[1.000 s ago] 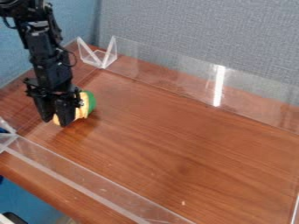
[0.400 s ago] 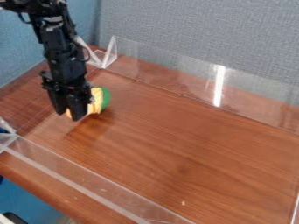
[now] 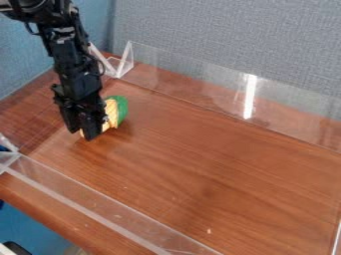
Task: Push the yellow object to the right side of the table
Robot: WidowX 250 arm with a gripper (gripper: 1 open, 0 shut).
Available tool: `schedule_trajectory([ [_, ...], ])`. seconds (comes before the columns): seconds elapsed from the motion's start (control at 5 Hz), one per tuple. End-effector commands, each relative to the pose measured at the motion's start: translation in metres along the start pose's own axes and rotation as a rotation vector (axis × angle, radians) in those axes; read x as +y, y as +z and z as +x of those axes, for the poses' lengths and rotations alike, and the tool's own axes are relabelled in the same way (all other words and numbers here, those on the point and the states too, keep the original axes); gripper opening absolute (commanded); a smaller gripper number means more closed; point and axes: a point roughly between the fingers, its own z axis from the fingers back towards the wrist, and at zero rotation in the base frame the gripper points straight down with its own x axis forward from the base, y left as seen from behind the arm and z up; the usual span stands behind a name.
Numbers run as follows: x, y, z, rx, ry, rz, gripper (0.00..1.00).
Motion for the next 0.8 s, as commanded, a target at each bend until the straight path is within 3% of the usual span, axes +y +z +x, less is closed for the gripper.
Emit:
schedule_trajectory([
  [0.0,0.012,-0.001,-0.003,-0.012,-0.009,0.017,0.0],
  [0.2,0.021,0.004,0.003,-0.011,-0.001,0.019,0.0],
  [0.4,0.024,0.024,0.002,-0.03,-0.008,0.026,0.0],
  [0.6,0.024,0.029,0.003,-0.051,-0.032,0.033,0.0],
])
